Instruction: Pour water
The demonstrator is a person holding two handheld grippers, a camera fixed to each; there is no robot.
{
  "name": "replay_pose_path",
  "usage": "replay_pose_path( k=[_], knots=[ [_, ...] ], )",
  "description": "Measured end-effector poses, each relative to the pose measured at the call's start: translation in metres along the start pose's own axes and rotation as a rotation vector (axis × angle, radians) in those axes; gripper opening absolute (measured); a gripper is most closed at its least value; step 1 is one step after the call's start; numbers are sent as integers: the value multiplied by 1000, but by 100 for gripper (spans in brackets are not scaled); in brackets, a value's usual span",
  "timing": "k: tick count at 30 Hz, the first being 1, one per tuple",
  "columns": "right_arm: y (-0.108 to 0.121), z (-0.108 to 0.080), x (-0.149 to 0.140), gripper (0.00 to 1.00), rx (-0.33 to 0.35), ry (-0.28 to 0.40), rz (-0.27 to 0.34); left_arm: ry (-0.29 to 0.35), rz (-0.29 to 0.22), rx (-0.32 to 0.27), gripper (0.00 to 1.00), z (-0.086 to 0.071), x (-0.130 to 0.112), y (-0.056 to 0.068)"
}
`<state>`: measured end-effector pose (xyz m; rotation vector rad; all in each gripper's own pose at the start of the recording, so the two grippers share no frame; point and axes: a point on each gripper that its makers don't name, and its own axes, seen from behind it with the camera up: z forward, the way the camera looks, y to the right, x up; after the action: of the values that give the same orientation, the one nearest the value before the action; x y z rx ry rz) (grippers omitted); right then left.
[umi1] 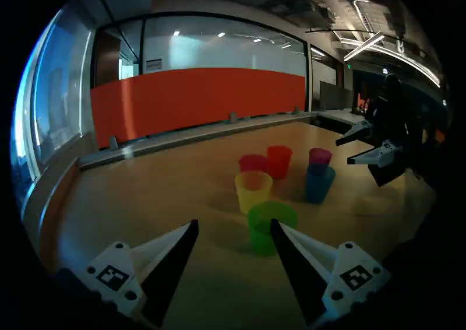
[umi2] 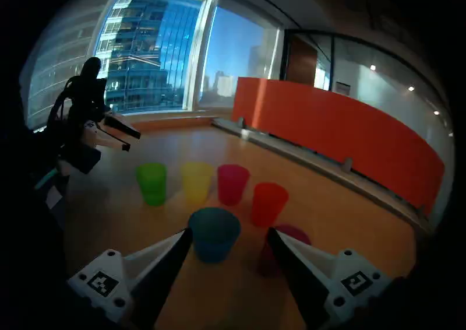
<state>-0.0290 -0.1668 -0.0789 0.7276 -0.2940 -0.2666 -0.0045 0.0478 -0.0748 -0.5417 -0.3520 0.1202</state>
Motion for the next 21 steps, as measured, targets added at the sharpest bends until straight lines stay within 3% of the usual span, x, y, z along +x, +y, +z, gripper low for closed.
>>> replay_pose_path(
  k=[9,14,21],
  knots=[
    [50,-27,14,100,-265,75,70,162,-10,244,91,-9,36,-52],
    [66,-45,23,100,-372,131,103,237,-49,318,91,-14,48,-65],
    [97,-79,38,100,-530,231,157,322,-59,403,91,-21,64,-76]
  ],
)
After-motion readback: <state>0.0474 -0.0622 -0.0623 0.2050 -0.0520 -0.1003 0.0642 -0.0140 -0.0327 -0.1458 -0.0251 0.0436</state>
